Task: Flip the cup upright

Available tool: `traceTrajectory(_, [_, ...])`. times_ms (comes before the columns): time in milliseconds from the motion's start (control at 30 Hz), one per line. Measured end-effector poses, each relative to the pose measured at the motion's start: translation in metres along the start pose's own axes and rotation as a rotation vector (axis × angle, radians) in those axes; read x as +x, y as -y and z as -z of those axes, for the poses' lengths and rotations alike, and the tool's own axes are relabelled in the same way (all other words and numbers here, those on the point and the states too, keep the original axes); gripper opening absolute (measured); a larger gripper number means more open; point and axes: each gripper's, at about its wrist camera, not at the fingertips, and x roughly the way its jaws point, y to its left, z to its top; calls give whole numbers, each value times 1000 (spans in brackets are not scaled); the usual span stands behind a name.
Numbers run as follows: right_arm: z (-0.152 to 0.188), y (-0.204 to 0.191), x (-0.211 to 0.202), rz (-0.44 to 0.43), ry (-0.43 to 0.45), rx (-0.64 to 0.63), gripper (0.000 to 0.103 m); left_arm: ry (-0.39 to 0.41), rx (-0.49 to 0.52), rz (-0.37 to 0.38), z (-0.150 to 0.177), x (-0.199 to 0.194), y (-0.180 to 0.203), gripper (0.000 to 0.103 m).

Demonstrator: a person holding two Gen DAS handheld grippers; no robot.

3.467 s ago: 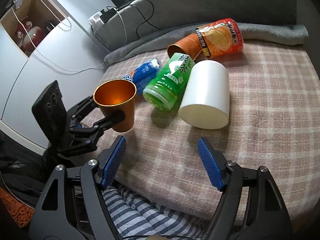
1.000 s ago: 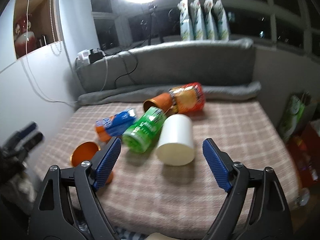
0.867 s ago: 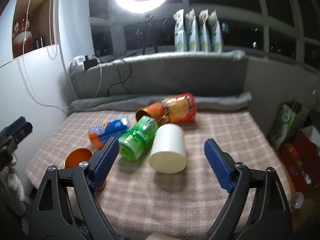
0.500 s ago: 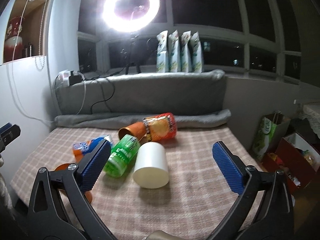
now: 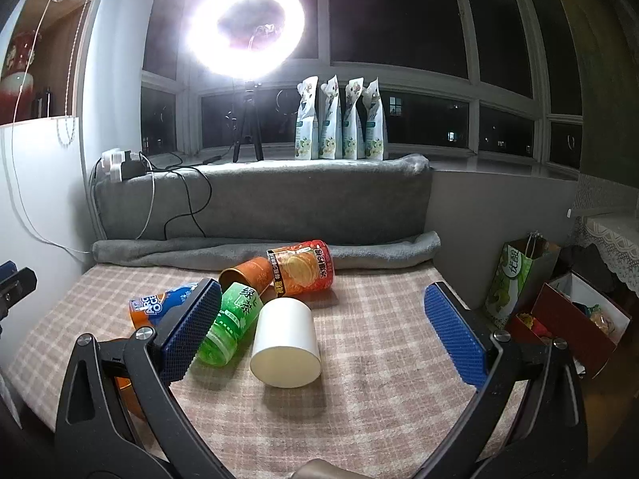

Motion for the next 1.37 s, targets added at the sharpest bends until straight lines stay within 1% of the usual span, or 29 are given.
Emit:
traceTrajectory(1067, [-2,0,1,-11,-2,12,103,-13,-2,-5,1,4,-2,82])
traceTrajectory(1233, [-1,1,2,-12,-3,13,103,-24,-2,5,2,5,-1,82])
traceTrajectory(1367, [-1,1,2,-11,-4,12,103,-5,5,-5,2,3,0,82])
